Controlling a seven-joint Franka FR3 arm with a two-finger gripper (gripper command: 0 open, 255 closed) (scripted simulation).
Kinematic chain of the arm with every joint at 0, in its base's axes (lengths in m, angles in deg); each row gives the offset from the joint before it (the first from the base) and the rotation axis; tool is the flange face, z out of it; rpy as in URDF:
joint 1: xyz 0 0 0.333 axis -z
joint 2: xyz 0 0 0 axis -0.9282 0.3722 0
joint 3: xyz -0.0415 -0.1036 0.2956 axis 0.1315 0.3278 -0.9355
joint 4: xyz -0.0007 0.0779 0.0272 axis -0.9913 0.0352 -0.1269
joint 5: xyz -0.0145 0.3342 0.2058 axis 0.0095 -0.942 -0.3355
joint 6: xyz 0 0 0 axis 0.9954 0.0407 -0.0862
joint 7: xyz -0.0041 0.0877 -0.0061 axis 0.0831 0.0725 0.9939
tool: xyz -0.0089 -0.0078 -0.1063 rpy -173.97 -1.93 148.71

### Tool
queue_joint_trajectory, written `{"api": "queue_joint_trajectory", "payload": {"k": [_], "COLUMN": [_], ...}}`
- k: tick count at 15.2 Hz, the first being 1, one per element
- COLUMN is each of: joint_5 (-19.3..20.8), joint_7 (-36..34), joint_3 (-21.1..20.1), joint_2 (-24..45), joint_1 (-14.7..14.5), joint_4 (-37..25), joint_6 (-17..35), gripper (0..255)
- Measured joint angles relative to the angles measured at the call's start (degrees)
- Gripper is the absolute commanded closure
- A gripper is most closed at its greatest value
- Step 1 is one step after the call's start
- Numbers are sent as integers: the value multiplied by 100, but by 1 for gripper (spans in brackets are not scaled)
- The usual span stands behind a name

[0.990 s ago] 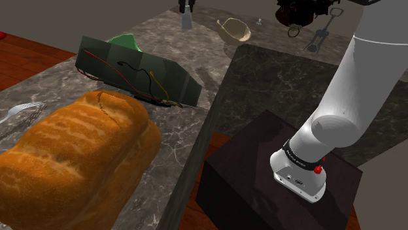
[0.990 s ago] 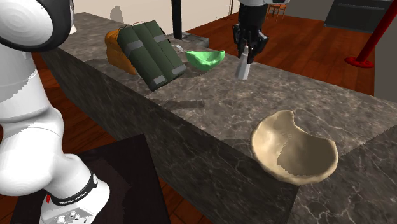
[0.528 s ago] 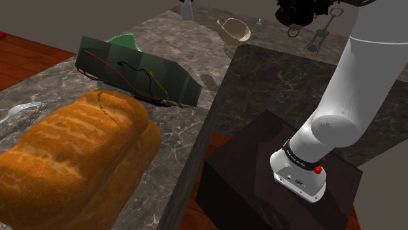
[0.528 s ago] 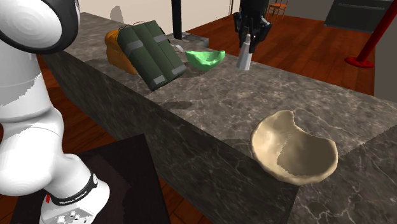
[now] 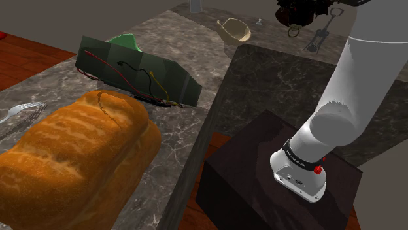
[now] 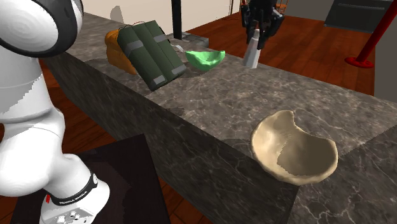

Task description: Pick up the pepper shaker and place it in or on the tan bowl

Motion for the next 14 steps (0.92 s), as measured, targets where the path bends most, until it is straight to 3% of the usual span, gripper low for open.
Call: {"api": "queue_joint_trajectory", "payload": {"k": [7,14], "joint_5": [-154,-342], "joint_7": [882,1718], "joint_3": [300,563], "joint_2": [132,605], "joint_1": [629,1306], "joint_4": [-285,-1170], "joint_6": [-212,-689], "gripper": [255,255]}}
